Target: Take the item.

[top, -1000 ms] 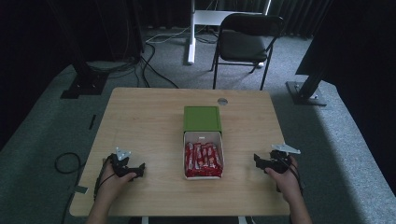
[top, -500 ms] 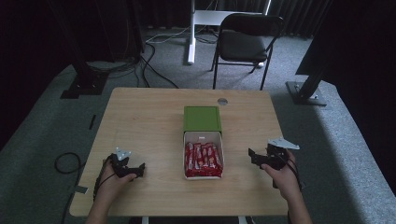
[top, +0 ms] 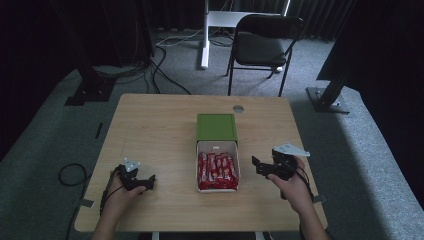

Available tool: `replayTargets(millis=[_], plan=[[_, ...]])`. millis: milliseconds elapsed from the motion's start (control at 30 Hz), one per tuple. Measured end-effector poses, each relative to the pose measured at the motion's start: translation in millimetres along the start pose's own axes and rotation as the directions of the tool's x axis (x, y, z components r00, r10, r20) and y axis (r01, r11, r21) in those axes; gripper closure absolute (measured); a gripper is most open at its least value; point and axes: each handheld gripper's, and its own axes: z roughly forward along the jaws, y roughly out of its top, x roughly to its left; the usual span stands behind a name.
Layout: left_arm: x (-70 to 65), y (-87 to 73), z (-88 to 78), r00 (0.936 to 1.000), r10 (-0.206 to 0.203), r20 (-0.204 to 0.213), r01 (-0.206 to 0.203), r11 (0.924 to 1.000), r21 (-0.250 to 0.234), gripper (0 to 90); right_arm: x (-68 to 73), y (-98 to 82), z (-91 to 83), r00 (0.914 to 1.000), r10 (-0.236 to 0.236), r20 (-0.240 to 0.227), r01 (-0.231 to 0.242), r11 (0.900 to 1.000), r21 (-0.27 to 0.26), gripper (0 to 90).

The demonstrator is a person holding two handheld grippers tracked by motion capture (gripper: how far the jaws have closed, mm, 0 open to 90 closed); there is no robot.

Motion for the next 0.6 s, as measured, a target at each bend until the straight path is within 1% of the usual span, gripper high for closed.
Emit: replayTargets(millis=[133,267,433,600], plan=[[0.2,0.0,-0.1,1.0,0.002,0.001,-0.002,1.0,0.001,3.5,17.0,4.4,2.0,0.9984,-0.023,-0.052,0.023,1.0,-0.007,16.5],[0.1,0.0,-0.1,1.0,0.002,0.0,-0.002,1.0,0.001,3.5,31.1,9.5,3.8,0.9952,-0.044,-0.088,0.043,0.999,-0.014,16.5],[0.0,0.0,0.0,1.0,0.0,0.0,0.0,1.0,0.0,3.5,48.3,14.6,7.7,0.9891,-0.075,-0.127,0.073,0.997,-0.019,17.7],[0.1,0.0,-0.1,1.0,0.002,0.0,-0.002,1.0,0.001,3.5,63.2,15.0,15.1,0.982,-0.084,-0.169,0.084,0.996,-0.008,17.7]])
